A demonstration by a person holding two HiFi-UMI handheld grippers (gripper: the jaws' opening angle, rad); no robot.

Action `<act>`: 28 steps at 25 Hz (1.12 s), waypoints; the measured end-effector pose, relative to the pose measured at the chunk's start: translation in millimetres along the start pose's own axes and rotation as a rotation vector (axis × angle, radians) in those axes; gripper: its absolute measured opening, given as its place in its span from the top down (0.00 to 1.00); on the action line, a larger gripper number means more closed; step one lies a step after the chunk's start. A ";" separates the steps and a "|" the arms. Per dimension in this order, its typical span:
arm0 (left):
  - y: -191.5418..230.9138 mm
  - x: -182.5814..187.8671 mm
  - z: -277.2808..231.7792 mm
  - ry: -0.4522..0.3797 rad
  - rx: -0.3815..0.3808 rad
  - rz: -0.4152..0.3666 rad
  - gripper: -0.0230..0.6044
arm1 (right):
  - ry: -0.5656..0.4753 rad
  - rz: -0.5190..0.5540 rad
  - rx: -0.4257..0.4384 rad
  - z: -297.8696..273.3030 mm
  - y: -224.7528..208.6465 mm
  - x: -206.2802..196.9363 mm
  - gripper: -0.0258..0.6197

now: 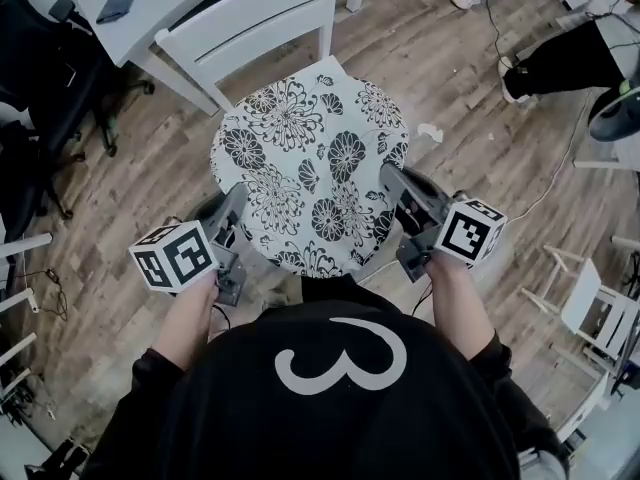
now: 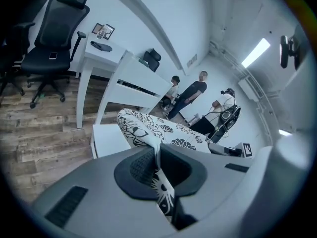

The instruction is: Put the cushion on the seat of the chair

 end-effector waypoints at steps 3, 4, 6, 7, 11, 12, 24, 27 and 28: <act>-40.8 12.3 58.1 0.095 -0.039 0.094 0.92 | 0.081 -0.043 -0.142 44.6 72.5 -3.4 0.93; -46.8 29.1 73.4 0.086 -0.048 0.082 0.92 | 0.081 -0.030 -0.150 46.5 96.2 1.2 0.93; -52.9 51.0 94.2 0.070 -0.051 0.056 0.92 | 0.087 -0.002 -0.159 44.6 128.0 5.5 0.93; -51.9 54.2 96.3 0.071 -0.044 0.049 0.92 | 0.097 0.007 -0.168 40.7 131.9 5.9 0.93; -29.4 43.3 55.8 0.095 0.001 0.032 0.92 | 0.140 0.036 -0.205 8.9 90.2 10.1 0.93; -24.9 38.7 43.4 0.095 0.006 0.026 0.92 | 0.147 0.051 -0.216 2.6 77.4 10.2 0.93; 1.1 -21.1 -35.9 0.117 0.048 0.003 0.93 | 0.246 0.128 -0.425 -24.3 -27.4 -12.9 0.93; 13.1 -39.5 -43.4 0.165 0.075 0.028 0.93 | 0.258 0.123 -0.502 -20.6 -56.6 -13.5 0.93; 17.2 -45.6 -45.8 0.181 0.087 0.034 0.93 | 0.261 0.114 -0.525 -18.5 -66.8 -13.6 0.93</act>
Point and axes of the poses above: the fingertips, and each gripper's own axes: z backward along the fingers, y to its left, x out of its top, the point moved 3 cm from there along z, backward along the fingers, and after that the axes turned 13 degrees about -z, right-handed, at the moved point
